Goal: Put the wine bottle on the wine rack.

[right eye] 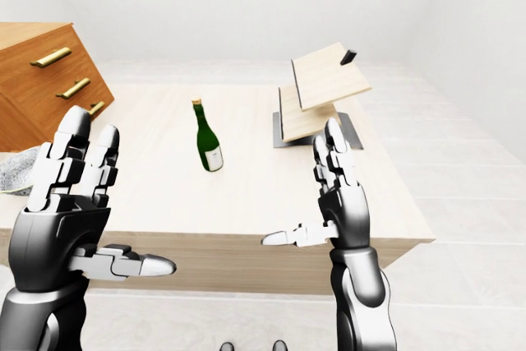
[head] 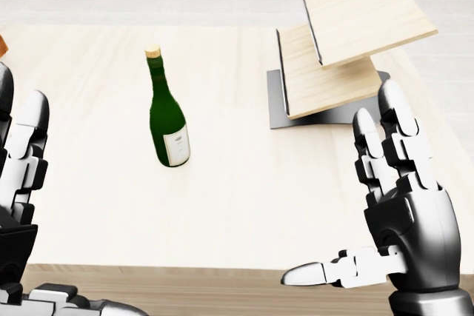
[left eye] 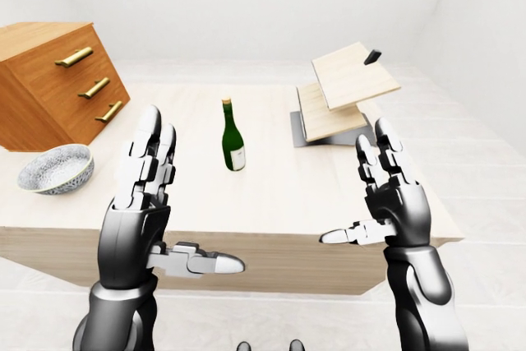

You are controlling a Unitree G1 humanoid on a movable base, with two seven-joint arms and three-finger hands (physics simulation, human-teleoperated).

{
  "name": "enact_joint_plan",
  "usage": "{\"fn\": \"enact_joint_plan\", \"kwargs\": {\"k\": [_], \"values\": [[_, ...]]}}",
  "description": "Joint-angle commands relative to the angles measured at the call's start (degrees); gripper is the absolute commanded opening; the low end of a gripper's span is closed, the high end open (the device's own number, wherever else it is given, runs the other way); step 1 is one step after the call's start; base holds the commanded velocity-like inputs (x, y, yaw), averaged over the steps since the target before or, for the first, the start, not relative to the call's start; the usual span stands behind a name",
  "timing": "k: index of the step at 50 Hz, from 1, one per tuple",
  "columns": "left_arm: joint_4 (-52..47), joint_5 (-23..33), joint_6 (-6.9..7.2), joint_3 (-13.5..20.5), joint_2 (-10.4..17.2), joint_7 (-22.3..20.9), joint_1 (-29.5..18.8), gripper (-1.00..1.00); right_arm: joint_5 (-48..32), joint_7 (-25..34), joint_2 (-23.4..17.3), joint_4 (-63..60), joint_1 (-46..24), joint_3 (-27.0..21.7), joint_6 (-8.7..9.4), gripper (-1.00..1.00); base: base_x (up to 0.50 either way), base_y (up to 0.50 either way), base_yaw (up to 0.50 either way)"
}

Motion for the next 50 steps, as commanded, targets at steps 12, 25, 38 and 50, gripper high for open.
{"fn": "enact_joint_plan", "kwargs": {"k": [12,25,38,50], "values": [[0.86,-0.62,0.0,0.57,-0.17,-0.18,-0.12,1.0,0.19,-0.02,-0.12,1.46,0.49,0.33,0.0,1.0,0.0,0.0,0.5],[1.82,-0.98,0.0,0.49,-0.25,-0.19,-0.28,1.0,0.46,0.01,-0.06,1.07,0.99,0.63,0.0,1.0,0.0,0.0,0.5],[4.71,-0.94,0.0,-0.47,-0.27,0.14,0.4,1.0,0.83,-0.94,0.05,2.04,0.41,-1.16,0.0,1.0,0.0,0.0,0.38],[5.59,-1.26,0.0,-0.53,-0.06,0.3,0.79,1.0,0.14,-0.18,-0.06,3.47,1.01,-0.07,0.0,1.0,0.21,-0.28,0.0]]}}
